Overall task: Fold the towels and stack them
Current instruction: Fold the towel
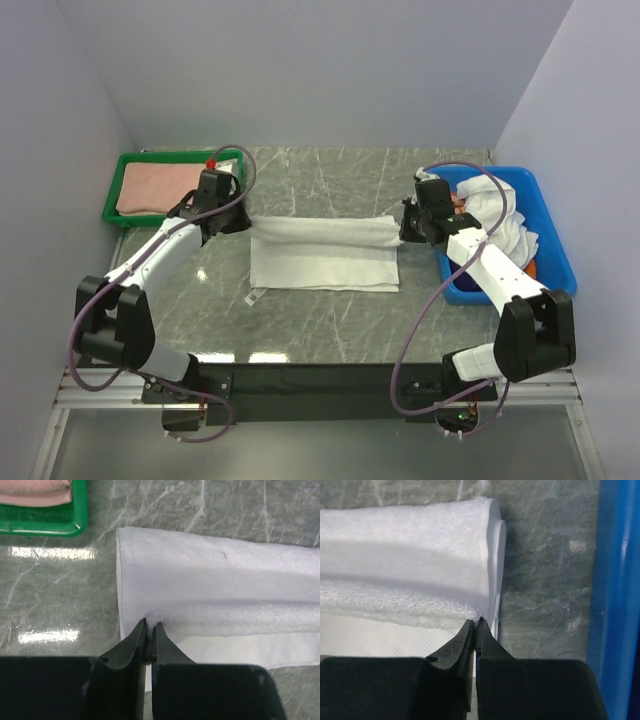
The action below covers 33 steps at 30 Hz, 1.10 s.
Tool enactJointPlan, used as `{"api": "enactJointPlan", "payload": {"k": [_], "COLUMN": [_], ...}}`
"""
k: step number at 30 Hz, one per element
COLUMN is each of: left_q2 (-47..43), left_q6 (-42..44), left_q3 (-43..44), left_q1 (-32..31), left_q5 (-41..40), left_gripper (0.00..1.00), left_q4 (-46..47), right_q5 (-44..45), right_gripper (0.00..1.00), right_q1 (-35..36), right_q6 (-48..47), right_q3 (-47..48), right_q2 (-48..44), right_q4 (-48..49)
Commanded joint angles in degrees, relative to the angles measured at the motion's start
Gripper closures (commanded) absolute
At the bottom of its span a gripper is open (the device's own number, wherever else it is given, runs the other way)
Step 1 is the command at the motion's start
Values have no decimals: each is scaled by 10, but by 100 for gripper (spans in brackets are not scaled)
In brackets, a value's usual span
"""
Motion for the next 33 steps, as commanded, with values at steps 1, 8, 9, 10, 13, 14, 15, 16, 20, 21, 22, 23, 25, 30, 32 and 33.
{"api": "enactJointPlan", "payload": {"k": [1,8,9,10,13,14,15,16,20,21,22,23,25,30,32,33], "left_q2": [-38,-92,-93,-93,-72,-55,-45,-36,7,8,7,2,-2,-11,-8,-6], "left_q6": [-3,-31,-37,-40,-49,-49,-50,-50,-53,-55,-55,-55,-52,-40,-36,-30], "left_q3": [-22,-81,-100,-109,-137,-142,-148,-150,-147,-147,-148,-149,-149,-121,-109,-91], "left_q1": [7,0,-2,-3,-3,-3,-3,-3,-3,-4,-4,-4,-4,-4,-4,-4], "left_q5": [-26,-17,-18,-18,-19,-22,-24,-30,-27,-26,-27,-28,-30,-35,-38,-41], "left_gripper": [99,99,99,99,99,99,99,99,99,99,99,99,99,99,99,99], "left_q4": [-21,-16,-11,-6,15,23,34,41,56,58,63,66,65,50,45,42], "right_q5": [39,26,23,21,14,12,7,6,7,7,4,1,-1,9,21,27], "right_gripper": [100,100,100,100,100,100,100,100,100,100,100,100,100,100,100,100], "right_q1": [-9,-8,-8,-8,-7,-7,-7,-8,-9,-7,-8,-8,-7,-8,-8,-8], "right_q6": [-3,12,14,16,25,27,28,29,24,24,22,22,21,15,14,13], "right_q3": [9,-31,-38,-42,-56,-60,-68,-72,-81,-82,-84,-86,-87,-64,-51,-36], "right_q2": [-35,-76,-77,-73,-49,-42,-35,-21,13,18,23,24,26,21,14,13], "right_q4": [-30,-28,-27,-24,-13,-8,-3,8,23,24,28,30,34,22,19,16]}}
